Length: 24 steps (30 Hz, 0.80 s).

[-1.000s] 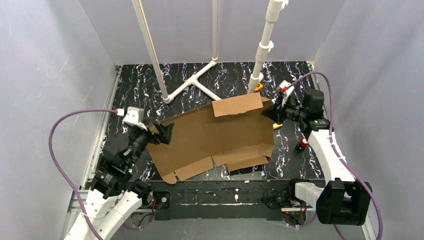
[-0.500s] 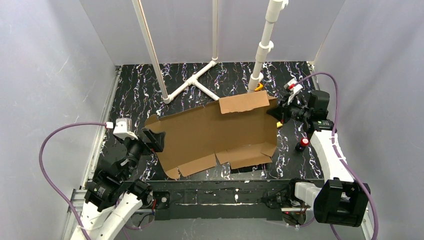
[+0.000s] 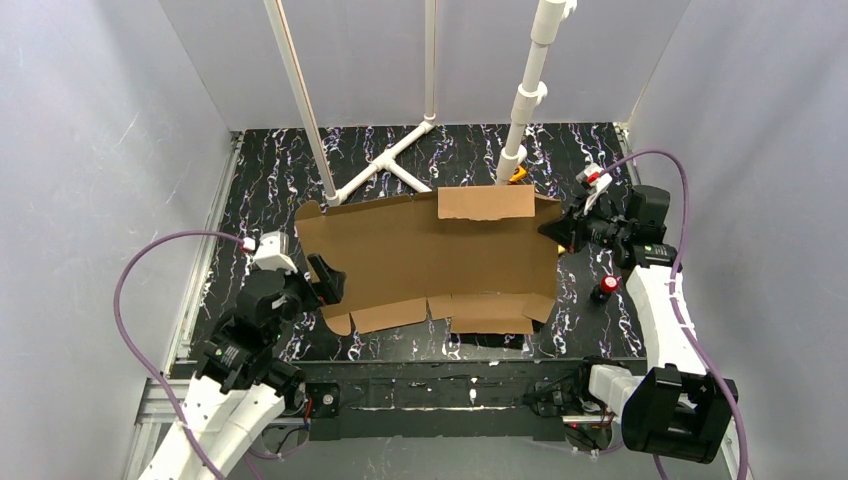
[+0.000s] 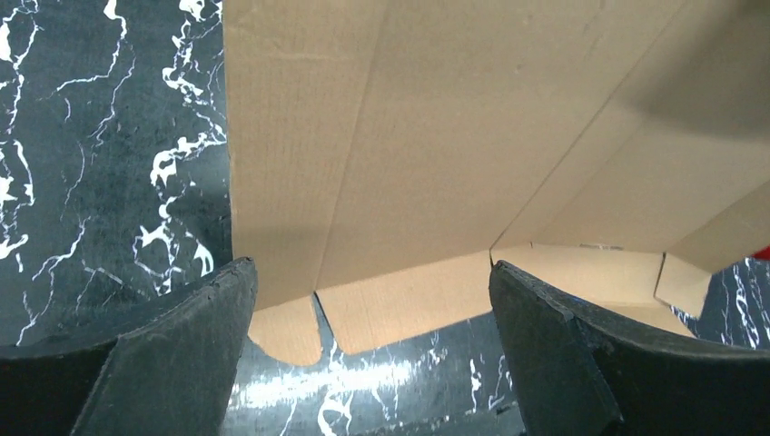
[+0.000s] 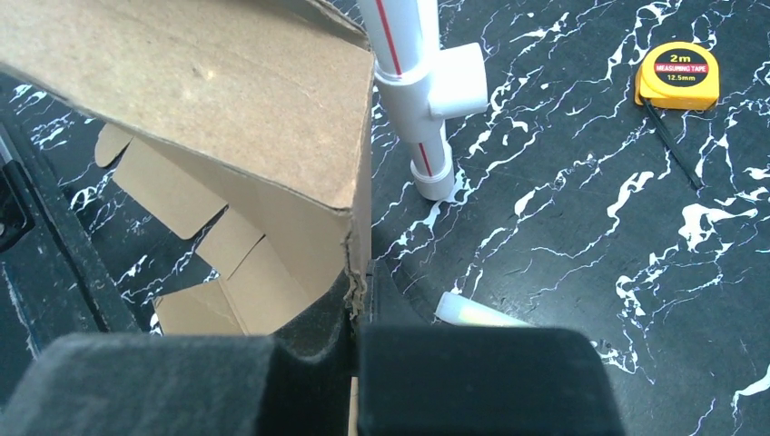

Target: Fold the paper box

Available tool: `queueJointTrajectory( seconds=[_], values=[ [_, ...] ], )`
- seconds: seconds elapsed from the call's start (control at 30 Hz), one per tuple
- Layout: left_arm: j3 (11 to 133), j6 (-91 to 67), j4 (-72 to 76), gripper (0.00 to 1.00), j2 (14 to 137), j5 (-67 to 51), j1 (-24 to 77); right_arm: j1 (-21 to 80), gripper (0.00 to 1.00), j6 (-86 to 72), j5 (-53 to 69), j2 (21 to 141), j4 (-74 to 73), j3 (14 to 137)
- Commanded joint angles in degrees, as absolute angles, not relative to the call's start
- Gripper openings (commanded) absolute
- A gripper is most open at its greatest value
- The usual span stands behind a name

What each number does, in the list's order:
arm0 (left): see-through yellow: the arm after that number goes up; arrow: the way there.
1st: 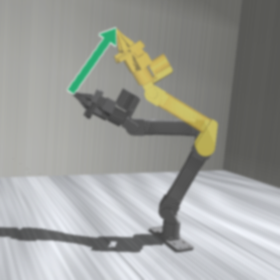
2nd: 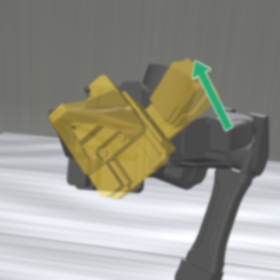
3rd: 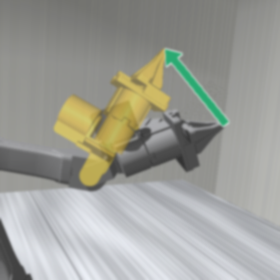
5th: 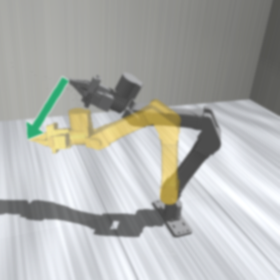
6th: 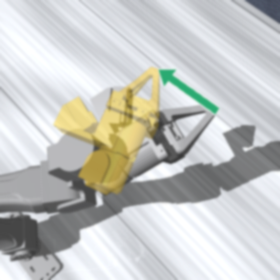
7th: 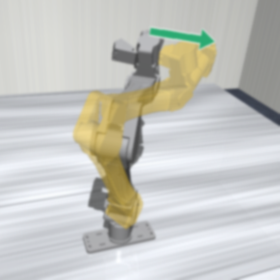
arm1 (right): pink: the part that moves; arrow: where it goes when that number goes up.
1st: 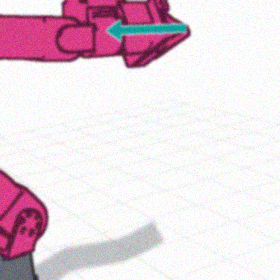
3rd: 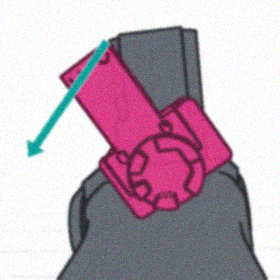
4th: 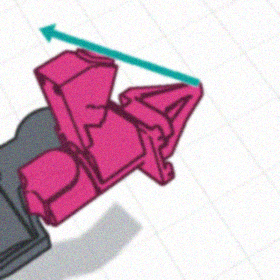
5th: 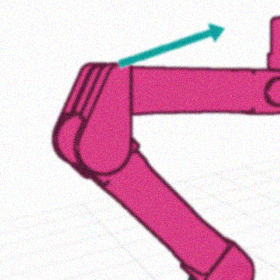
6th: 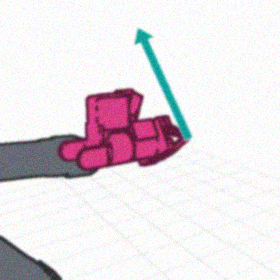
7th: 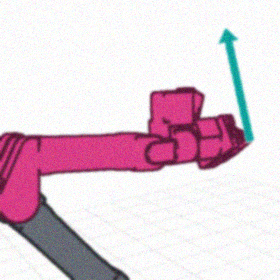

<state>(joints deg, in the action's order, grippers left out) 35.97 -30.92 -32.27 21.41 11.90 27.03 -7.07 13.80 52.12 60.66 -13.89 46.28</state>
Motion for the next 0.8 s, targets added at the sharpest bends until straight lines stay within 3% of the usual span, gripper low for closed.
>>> queueJointTrajectory(
  seconds=[0.0, 0.3, 0.53, 0.77],
  values=[
    [33.72, -29.56, -19.37, 0.98, 25.48, 3.76, 19.64, -8.04, 0.01, 18.43, 55.85, 58.66, -17.90, 48.90],
    [32.19, -37.12, 6.46, 0.98, 36.49, -41.44, -14.20, -8.27, 0.01, 19.78, 55.20, 57.40, -18.68, 48.34],
    [37.62, -22.29, -5.81, 0.97, 38.74, -39.91, -15.17, -8.26, 0.01, 19.70, 55.55, 57.74, -18.28, 47.94],
    [25.35, -35.57, 26.42, 0.96, 45.16, -52.52, -21.69, -8.25, 0.01, 19.51, 57.01, 58.18, -18.02, 47.51]
  ],
)
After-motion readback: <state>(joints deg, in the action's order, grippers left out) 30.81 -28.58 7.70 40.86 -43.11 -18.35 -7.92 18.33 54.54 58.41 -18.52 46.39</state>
